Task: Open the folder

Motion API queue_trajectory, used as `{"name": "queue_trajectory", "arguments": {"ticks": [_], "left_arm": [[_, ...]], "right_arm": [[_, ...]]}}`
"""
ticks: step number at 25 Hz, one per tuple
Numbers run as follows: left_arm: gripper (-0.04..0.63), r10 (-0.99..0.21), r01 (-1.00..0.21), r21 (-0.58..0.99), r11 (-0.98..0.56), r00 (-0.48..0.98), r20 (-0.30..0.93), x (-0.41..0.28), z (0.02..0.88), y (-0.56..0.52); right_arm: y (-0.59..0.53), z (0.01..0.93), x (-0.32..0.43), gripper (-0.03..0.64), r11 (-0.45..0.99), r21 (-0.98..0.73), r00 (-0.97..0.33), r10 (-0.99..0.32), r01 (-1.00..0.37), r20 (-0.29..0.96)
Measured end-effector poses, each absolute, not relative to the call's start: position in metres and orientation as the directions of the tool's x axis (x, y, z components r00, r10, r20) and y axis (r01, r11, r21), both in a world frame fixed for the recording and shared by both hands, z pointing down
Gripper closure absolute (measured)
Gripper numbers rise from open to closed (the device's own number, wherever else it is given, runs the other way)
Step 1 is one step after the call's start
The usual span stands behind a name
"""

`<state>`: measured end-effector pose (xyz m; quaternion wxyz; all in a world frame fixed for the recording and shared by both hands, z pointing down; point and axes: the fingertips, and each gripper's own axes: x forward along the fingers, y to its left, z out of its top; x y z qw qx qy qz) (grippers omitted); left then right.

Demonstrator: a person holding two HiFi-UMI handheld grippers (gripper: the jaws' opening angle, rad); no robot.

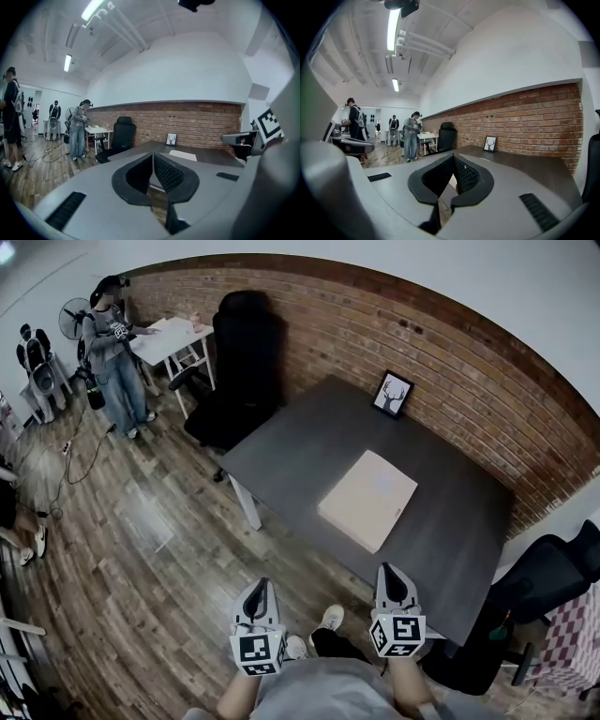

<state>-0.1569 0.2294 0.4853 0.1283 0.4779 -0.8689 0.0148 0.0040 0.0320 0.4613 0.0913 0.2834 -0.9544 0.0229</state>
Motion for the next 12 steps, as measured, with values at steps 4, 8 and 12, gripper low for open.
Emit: {"name": "queue_trajectory", "arguments": {"ticks": [4,8,12], "left_arm": [[0.583,-0.837,-0.848,0.096,0.522,-0.487,0.249,-0.168,0.492,0.205],[0.583,-0.856,-0.872,0.078,0.483,-0.451,0.252,-0.182,0.49,0.164],[0.583,-0.872,-0.893,0.049,0.447,-0.422,0.247,-0.2,0.486,0.118]], "right_arm": [[0.013,0.468,-0.006,0.618,0.827,-0.001,-0.812,-0.551,-0.562,0.192],[-0.02,0.473,-0.019,0.618,0.809,-0.021,-0.797,-0.574,-0.588,0.189],[-0.056,0.477,-0.031,0.618,0.789,-0.039,-0.781,-0.598,-0.613,0.179]]}}
